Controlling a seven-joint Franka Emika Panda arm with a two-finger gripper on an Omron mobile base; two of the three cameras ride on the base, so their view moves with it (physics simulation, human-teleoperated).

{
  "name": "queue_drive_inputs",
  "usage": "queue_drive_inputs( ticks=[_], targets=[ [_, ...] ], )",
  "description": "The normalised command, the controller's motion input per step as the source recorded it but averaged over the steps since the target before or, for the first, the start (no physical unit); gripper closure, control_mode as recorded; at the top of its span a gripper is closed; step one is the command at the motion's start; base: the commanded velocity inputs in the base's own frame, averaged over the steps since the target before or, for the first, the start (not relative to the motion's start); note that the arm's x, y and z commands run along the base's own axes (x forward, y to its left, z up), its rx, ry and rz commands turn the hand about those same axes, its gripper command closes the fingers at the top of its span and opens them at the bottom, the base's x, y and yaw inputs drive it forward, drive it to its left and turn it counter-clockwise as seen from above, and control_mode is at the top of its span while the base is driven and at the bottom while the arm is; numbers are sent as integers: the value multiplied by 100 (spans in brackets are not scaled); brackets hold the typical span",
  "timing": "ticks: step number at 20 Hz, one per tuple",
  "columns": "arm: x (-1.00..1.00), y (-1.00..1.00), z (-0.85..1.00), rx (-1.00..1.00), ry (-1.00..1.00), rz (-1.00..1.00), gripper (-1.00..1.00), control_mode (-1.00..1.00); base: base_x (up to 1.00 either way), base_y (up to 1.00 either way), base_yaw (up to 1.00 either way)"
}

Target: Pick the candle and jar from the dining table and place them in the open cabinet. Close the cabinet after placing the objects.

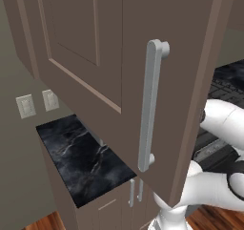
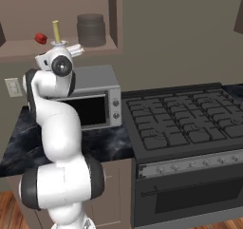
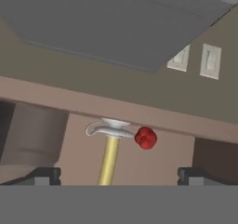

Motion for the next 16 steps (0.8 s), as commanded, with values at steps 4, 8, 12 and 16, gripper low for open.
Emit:
queue_drive_inputs(
  ticks=[4,8,12,16],
  targets=[
    [-41,-21,-1,0,7,0,-100,-100,0,0,0],
    [-26,-20,-7,0,10,0,-100,-100,0,0,0],
    [-26,-23,-12,-1,9,1,-100,-100,0,0,0],
    [-17,-19,-30,0,6,1,-100,-100,0,0,0]
  ],
)
